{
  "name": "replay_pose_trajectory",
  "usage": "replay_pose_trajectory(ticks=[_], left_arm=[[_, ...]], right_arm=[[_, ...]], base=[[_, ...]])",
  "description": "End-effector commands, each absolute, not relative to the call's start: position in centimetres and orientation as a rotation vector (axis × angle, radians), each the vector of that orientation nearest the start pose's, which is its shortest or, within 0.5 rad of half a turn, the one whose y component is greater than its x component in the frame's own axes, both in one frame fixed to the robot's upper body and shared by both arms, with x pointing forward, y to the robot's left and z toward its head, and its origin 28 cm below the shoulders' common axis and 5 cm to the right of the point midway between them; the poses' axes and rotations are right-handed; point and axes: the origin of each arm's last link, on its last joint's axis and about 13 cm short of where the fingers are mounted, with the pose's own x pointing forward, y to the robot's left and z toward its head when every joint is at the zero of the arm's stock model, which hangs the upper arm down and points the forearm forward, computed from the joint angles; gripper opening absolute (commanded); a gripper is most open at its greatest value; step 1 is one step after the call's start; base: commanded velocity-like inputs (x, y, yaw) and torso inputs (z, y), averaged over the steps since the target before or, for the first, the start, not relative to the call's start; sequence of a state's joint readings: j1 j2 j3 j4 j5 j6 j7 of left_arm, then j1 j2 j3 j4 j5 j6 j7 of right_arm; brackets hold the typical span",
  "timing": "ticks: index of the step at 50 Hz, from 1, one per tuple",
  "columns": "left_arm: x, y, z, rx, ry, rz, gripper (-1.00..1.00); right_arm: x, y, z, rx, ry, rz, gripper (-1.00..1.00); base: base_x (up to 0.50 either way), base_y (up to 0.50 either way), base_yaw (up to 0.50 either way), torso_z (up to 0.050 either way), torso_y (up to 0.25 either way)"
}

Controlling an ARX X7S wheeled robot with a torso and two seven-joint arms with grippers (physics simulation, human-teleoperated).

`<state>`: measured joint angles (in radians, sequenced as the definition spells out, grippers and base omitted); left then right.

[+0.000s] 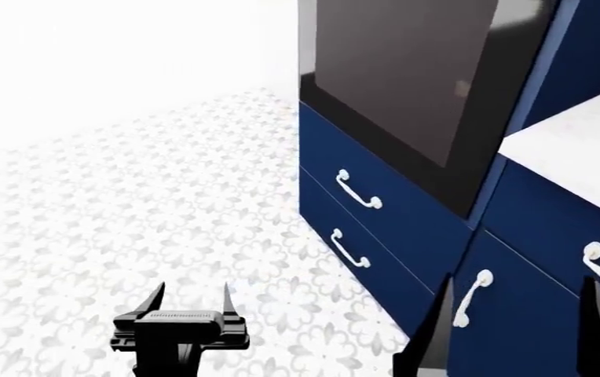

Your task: Open the oven door

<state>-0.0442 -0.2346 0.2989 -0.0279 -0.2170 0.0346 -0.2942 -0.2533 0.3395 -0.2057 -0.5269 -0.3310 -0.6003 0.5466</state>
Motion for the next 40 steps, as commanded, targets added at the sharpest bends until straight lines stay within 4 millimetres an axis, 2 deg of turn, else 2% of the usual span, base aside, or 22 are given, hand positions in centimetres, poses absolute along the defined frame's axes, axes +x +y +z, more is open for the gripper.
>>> replay_pose_trajectory(ticks=[1, 15, 40], left_arm=[[21.2, 20.37, 1.14, 0.026, 0.012, 0.007, 1.0], [21.17, 20.39, 1.13, 0.025, 0.012, 0.007, 1.0], [21.11, 20.35, 1.07, 0.024, 0.012, 0.007, 1.0]], right_arm=[[13.78, -9.55, 11.11, -0.226, -0.95, -0.042, 1.0], [13.79, -9.48, 11.07, -0.223, -0.937, -0.021, 1.0], [13.77, -9.52, 11.03, -0.229, -0.934, -0.022, 1.0]], base=[[0.0, 0.0, 0.0, 0.0, 0.0], [0.0, 0.0, 0.0, 0.0, 0.0], [0.21, 0.04, 0.0, 0.0, 0.0]])
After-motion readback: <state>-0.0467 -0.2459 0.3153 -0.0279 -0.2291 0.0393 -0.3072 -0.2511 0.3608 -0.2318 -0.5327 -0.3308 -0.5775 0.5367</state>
